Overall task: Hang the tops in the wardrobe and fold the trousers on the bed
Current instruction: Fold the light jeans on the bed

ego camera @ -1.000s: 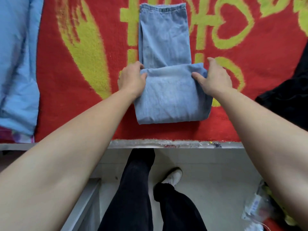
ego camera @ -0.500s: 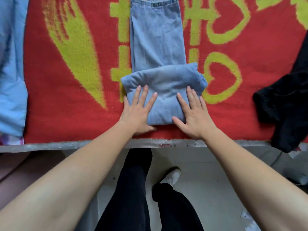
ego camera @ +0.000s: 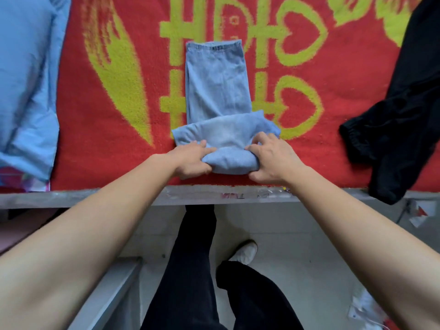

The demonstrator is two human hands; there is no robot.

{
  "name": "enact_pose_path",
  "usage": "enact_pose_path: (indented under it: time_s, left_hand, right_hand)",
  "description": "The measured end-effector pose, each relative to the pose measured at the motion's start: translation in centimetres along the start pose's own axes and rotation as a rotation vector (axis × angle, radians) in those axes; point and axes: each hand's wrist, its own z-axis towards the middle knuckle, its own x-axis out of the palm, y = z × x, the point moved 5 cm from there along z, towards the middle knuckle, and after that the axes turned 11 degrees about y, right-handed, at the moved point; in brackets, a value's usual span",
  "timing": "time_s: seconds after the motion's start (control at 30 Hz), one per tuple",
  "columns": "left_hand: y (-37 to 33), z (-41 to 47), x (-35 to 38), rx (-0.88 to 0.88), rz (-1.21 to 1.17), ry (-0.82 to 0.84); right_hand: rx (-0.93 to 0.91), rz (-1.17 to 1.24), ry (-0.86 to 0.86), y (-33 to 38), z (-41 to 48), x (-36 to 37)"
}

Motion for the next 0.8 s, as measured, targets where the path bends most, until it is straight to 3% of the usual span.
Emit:
enact_pose_path:
  time_s: [0.07,0.17,0.3,0.4,0.5,0.53,0.6,0.73,0.8]
  left_hand:
    - [-1.2,-2.2,0.2,0.081,-0.132,0.06]
    - [-1.1,-4.3,-1.6,0.132,-0.269,-0.041]
    - [2.3,-5.8,-6.8,0.162,-0.677,-0.212]
    - [4.8,-4.9,-11.6,0.165,-0.916,-0.527]
    - [7.6,-3.1,-14.9,-0.072,-0.989,-0.993]
    - [8.1,-2.9,-15.2,-0.17,-0.946,-1.092]
    - [7.5,-2.2,-15.3,-0.222,-0.691,-1.135]
    - [3.1,1.3,-12.0,-0.068,0.001,-0.896]
    - [3.4,3.8,-10.2,-0.073,0.207,-0.724]
  right_hand:
    - [-0.052,0.038,0.083,0.2,-1.3,-0.7]
    - [-0.041,0.248,0.232,-0.6,-1.7,-2.8]
    - [0.036,0.644,0.19,-3.5,0.8,-8.2]
    - [0.079,0.875,-0.011,-5.6,4.8,-11.8]
    - [0.239,1.069,-0.292,-8.0,8.6,-13.0]
    - [0.297,1.053,-0.347,-8.5,9.4,-12.7]
    - [0.356,0.846,-0.372,-8.2,10.2,-11.8]
    - [0.101,0.174,-0.471,-3.6,10.3,-9.3]
    - [0.026,-0.019,-0.444,-2.2,11.0,-7.2]
